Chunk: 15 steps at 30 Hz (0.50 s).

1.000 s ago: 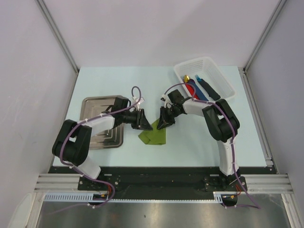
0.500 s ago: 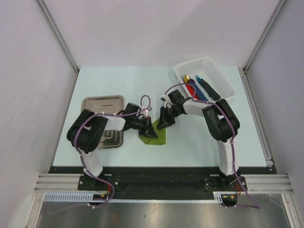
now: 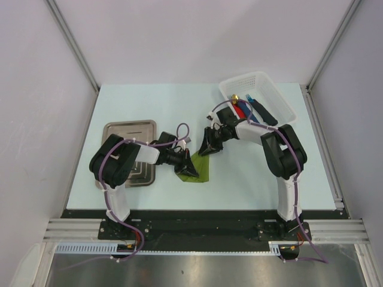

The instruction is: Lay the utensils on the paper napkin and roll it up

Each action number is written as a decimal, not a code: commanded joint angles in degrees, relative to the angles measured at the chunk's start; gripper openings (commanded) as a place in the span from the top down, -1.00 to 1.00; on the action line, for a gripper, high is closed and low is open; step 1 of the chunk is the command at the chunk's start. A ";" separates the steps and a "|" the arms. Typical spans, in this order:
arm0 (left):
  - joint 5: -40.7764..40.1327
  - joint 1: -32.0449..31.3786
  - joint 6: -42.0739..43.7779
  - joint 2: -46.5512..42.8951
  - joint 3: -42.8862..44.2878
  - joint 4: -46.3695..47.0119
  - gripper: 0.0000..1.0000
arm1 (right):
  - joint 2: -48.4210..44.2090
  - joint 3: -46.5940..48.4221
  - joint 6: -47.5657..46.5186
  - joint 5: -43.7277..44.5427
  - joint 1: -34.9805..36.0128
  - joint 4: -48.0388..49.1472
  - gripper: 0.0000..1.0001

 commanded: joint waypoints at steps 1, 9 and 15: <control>-5.88 0.29 0.81 2.48 -0.42 -2.82 1.00 | -6.98 2.58 0.62 -1.20 -1.59 -0.64 0.43; -5.71 0.29 1.34 2.30 -0.33 -3.08 1.00 | -6.11 -0.32 -1.06 0.20 0.16 -1.27 0.50; -5.44 0.29 1.51 2.56 -0.33 -3.17 1.00 | -2.77 -1.11 -1.50 1.25 1.30 -0.03 0.56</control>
